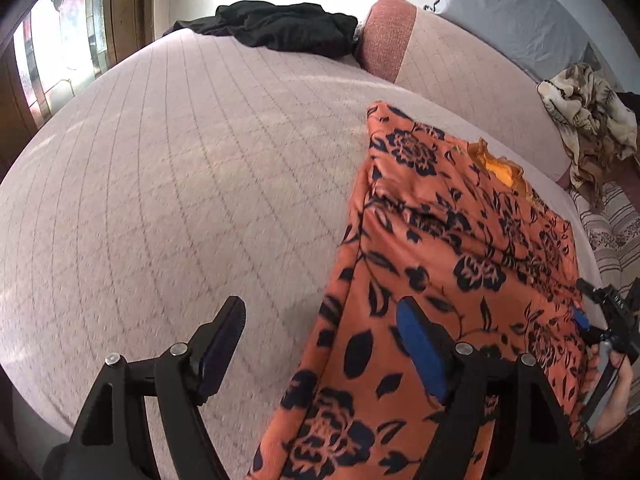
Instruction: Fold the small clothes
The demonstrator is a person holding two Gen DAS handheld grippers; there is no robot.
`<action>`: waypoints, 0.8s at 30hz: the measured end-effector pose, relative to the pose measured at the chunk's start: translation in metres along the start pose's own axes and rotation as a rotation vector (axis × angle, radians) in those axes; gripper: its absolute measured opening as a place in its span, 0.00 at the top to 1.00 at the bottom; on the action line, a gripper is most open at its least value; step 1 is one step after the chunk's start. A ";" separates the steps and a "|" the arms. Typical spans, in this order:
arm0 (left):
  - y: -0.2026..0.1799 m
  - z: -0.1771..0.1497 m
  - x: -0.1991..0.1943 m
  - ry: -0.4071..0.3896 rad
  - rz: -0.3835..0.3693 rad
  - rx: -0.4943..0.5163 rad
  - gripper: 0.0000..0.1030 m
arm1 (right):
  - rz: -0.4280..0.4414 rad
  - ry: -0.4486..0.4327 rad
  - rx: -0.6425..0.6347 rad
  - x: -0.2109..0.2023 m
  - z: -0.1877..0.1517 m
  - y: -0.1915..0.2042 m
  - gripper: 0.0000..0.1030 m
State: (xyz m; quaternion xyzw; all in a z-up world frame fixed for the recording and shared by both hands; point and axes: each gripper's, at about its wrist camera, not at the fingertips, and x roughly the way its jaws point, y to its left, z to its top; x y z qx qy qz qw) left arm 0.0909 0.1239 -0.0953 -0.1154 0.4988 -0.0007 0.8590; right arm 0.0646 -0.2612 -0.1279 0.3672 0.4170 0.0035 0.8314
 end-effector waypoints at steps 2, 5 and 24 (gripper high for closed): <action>0.011 -0.020 -0.014 0.001 -0.008 -0.017 0.24 | 0.000 -0.023 0.025 -0.025 -0.002 0.008 0.24; 0.021 -0.045 -0.038 -0.020 -0.039 -0.047 0.24 | 0.049 -0.095 -0.034 -0.071 -0.014 0.028 0.20; 0.052 -0.109 -0.050 0.062 -0.046 -0.066 0.24 | -0.155 0.067 -0.084 -0.173 -0.122 -0.062 0.15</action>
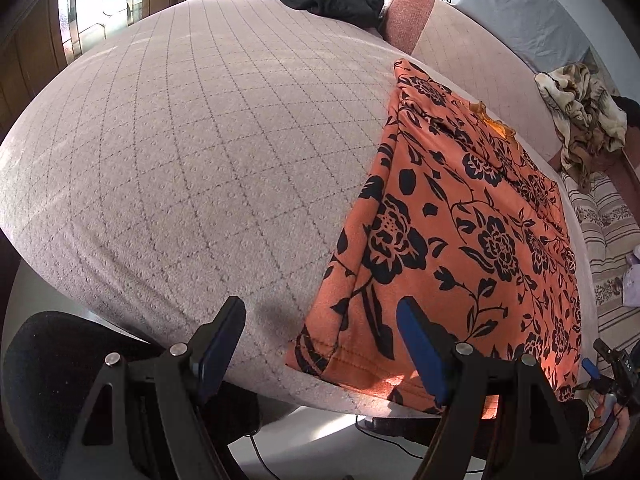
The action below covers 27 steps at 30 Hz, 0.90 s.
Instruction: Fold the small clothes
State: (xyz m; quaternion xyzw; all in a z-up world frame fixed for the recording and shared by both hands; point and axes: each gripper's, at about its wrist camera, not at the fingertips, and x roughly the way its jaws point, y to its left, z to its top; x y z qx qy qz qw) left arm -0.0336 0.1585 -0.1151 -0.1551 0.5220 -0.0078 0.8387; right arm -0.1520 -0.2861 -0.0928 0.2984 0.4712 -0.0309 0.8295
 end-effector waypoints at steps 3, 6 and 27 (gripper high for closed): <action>0.007 -0.006 0.007 0.030 0.012 -0.006 0.24 | 0.010 0.031 0.004 0.000 -0.008 -0.006 0.15; 0.010 -0.009 0.008 0.032 0.000 -0.005 0.24 | 0.041 0.077 -0.011 0.008 -0.012 -0.003 0.15; 0.005 -0.011 0.012 0.052 0.020 0.043 0.67 | -0.012 0.198 -0.075 0.025 -0.034 0.007 0.60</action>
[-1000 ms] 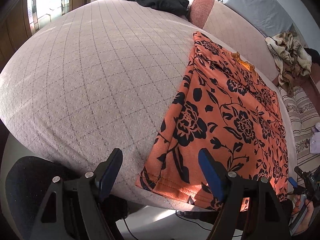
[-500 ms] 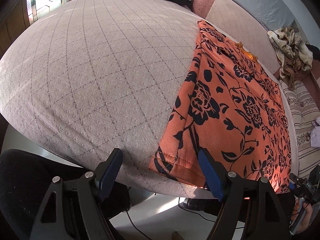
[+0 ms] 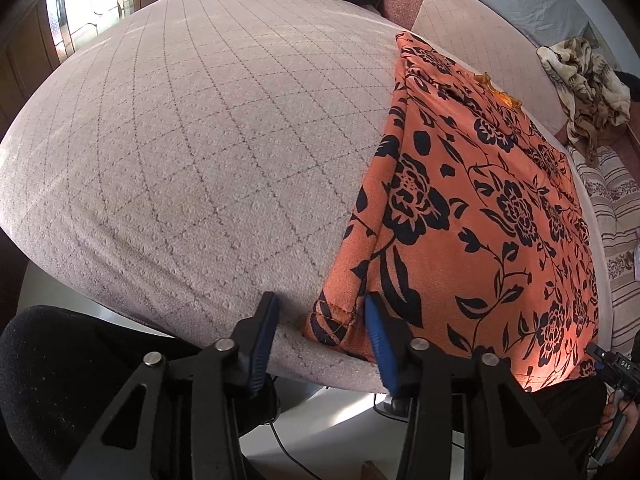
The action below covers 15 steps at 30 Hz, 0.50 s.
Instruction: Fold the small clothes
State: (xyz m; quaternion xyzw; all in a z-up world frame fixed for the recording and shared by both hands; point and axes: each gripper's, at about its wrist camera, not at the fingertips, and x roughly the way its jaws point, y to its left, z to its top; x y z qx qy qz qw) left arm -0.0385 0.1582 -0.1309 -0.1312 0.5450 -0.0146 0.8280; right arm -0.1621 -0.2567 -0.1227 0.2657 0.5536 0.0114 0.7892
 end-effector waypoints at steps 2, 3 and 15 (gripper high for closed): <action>-0.001 0.002 -0.002 0.007 -0.033 0.012 0.90 | -0.020 0.007 0.003 0.001 -0.001 -0.002 0.91; -0.003 0.002 -0.006 0.002 -0.029 0.016 0.91 | -0.007 0.006 0.022 0.000 -0.002 -0.006 0.92; -0.009 0.002 -0.002 -0.002 -0.032 0.002 0.45 | 0.026 -0.022 0.103 -0.012 -0.001 -0.012 0.56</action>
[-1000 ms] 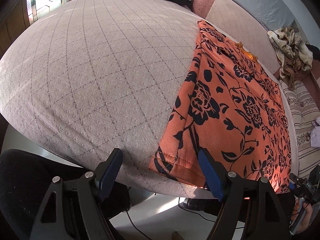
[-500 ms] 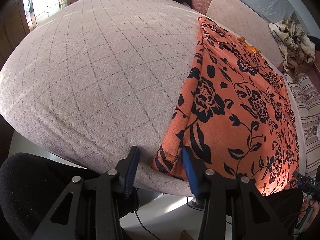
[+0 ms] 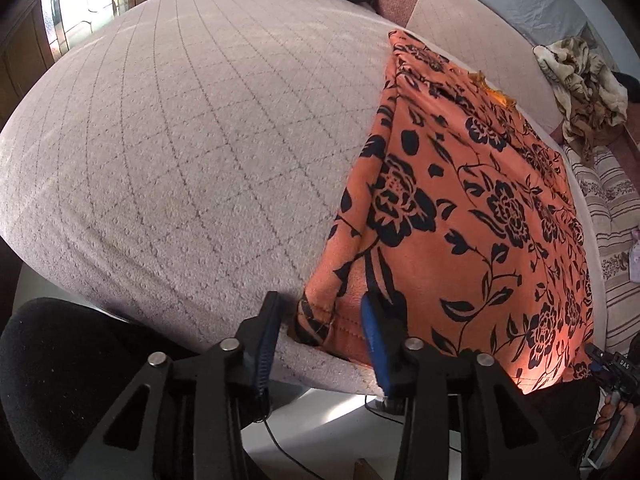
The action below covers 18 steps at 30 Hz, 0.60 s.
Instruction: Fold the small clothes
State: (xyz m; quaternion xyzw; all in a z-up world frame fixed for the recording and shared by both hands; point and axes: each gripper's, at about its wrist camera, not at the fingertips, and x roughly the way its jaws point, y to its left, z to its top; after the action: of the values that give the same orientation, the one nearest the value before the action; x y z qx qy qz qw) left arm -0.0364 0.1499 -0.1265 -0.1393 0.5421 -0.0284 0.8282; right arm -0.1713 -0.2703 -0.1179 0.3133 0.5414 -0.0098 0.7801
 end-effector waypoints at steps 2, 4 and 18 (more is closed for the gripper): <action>-0.008 0.000 0.001 -0.010 0.020 0.031 0.32 | 0.000 -0.004 -0.032 0.001 -0.001 0.007 0.41; -0.015 -0.002 0.006 0.004 0.062 0.080 0.33 | -0.032 0.008 -0.046 0.006 -0.001 0.010 0.39; -0.002 0.023 -0.007 0.032 -0.076 0.020 0.89 | 0.209 -0.068 0.065 -0.022 0.028 0.005 0.95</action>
State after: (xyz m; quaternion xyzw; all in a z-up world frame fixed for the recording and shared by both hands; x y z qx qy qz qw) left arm -0.0179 0.1543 -0.1108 -0.1512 0.5494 -0.0677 0.8190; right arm -0.1549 -0.2876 -0.0904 0.3927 0.4784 0.0431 0.7842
